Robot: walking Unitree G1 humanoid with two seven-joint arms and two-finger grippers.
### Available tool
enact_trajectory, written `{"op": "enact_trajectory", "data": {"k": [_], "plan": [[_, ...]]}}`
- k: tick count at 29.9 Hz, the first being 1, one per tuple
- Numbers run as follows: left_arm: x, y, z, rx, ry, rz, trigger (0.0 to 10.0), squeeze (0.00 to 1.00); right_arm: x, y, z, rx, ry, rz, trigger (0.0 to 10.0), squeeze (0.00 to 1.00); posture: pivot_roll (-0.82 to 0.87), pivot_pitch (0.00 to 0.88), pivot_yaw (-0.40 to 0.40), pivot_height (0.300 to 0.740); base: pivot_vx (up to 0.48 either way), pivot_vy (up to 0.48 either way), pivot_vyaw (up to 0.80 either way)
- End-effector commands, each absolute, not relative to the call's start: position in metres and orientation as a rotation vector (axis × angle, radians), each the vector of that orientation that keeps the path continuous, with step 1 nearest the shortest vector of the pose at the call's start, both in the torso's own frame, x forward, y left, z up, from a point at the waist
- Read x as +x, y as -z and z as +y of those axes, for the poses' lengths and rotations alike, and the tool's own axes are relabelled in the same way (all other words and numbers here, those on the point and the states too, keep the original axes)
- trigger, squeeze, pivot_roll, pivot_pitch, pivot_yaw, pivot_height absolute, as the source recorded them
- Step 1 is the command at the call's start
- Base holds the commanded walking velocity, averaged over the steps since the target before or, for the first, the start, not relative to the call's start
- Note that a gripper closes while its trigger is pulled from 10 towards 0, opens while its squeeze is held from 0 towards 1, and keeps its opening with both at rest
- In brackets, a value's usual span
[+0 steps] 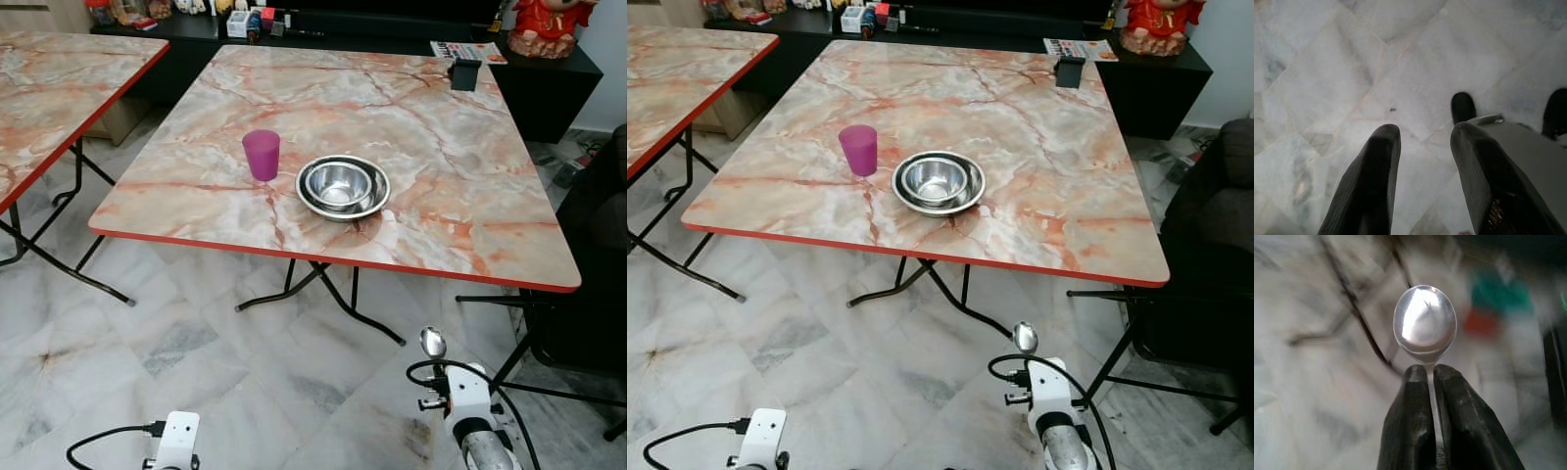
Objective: Setting the table
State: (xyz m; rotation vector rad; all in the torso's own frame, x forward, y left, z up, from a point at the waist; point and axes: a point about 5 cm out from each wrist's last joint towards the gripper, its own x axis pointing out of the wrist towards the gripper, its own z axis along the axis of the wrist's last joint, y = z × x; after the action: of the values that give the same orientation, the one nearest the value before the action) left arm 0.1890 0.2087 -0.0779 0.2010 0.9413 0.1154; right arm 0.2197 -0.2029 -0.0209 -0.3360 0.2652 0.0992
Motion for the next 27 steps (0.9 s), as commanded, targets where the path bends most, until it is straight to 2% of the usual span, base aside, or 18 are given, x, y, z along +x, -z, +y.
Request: {"op": "enact_trajectory", "data": {"k": [1,9,15,17,21,27], "plan": [[0.183,0.081,0.210,0.217,-0.105,0.967,10.0,0.00,0.226,-0.001,-0.193,-0.410,-0.200,0.091,10.0,0.00,-0.07,0.153,-0.034,0.740,0.000,0.000,0.00],[0.183,0.081,0.209,0.214,-0.109,0.964,10.0,0.00,0.233,-0.032,-0.178,-0.412,-0.295,-0.089,10.0,0.00,-0.07,0.163,-0.039,0.740,0.000,0.000,0.00],[0.184,0.081,0.209,0.207,-0.125,0.958,10.0,0.00,0.255,-0.066,-0.169,-0.355,-0.222,-0.209,10.0,0.00,-0.06,0.159,-0.043,0.740,0.000,0.000,0.00],[0.183,0.080,0.211,0.198,-0.137,0.952,10.0,0.00,0.272,-0.080,-0.167,-0.301,-0.149,-0.237,10.0,0.00,-0.06,0.144,-0.038,0.740,0.000,0.000,0.00],[0.185,0.079,0.211,0.193,-0.141,0.943,10.0,0.00,0.289,-0.090,-0.164,-0.229,-0.079,-0.234,10.0,0.00,-0.06,0.131,-0.029,0.740,0.000,0.000,0.00],[0.191,0.076,0.213,0.177,-0.145,0.920,10.0,0.00,0.319,-0.092,-0.163,-0.110,0.018,-0.101,10.0,0.00,-0.04,0.107,-0.020,0.740,0.000,0.000,0.00]]}}
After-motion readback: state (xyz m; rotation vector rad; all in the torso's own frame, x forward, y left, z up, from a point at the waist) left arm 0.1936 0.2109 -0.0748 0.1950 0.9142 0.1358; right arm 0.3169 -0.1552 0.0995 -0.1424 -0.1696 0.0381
